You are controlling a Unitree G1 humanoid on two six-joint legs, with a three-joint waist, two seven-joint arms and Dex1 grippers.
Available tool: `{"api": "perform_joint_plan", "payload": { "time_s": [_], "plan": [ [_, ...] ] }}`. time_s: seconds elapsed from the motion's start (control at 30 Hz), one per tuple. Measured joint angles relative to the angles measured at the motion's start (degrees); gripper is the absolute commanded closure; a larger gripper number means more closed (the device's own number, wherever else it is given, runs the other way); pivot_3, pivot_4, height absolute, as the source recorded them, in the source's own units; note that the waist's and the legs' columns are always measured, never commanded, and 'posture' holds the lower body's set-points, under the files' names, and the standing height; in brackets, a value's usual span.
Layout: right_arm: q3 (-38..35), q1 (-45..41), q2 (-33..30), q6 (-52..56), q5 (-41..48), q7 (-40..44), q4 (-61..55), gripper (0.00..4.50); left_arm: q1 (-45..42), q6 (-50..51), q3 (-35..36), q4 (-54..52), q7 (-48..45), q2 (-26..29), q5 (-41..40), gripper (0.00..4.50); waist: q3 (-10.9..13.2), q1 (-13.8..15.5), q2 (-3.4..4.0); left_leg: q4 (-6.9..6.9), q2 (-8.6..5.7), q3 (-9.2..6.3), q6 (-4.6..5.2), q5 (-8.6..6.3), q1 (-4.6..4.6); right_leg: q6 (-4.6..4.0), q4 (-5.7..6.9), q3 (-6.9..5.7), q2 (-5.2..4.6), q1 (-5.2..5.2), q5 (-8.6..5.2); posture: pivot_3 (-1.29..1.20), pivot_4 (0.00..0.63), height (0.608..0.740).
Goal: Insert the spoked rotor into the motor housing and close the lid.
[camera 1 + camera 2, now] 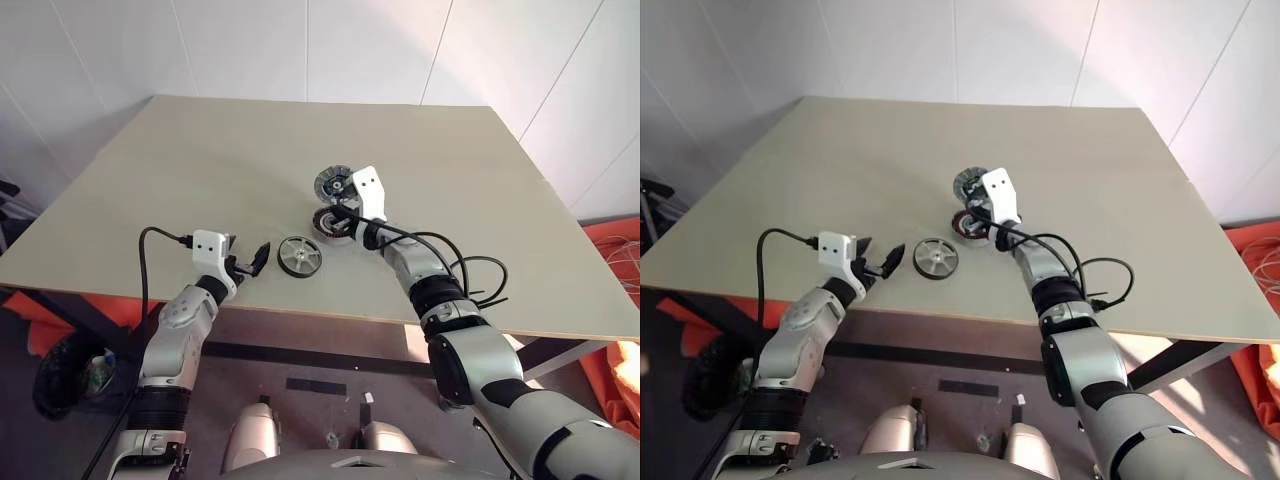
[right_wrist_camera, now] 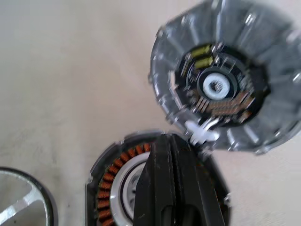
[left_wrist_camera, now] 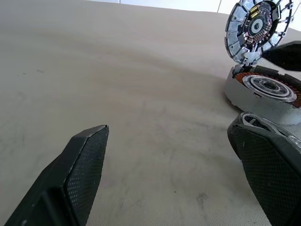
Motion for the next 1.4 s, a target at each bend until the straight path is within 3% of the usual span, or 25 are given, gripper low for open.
{"api": "perform_joint_plan", "payload": {
  "time_s": [0.23,0.6,1.4],
  "plan": [
    [-0.61,-1.08,0.16,0.22,-0.02,-0.08,-0.24,4.49,-0.33,-0.10,-0.09,1.31,-0.09,-0.02,0.02,0.00,0.00,0.01,0.00,0.01,0.00,0.00,-0.01,0.00,-0.04,0.00,-0.01,0.00,0.00,-0.02,0.00,0.00,0.000,0.740],
    [-0.23,-1.01,1.79,-1.54,-1.06,-1.24,8.41,4.49,-0.33,-0.67,0.09,1.32,-0.03,0.29,0.04,0.00,0.00,0.02,0.00,0.05,0.00,0.00,0.00,0.00,-0.06,-0.01,0.02,-0.01,0.00,-0.03,0.00,0.00,0.000,0.740],
    [-0.91,-0.61,1.29,-4.44,-0.93,-2.90,10.47,4.49,-2.19,-1.79,0.21,3.32,0.72,0.25,0.65,0.00,0.00,0.16,0.00,0.08,0.04,0.00,0.00,0.00,0.01,-0.05,0.05,-0.06,-0.01,0.08,0.03,0.00,0.000,0.740]
  ]
}}
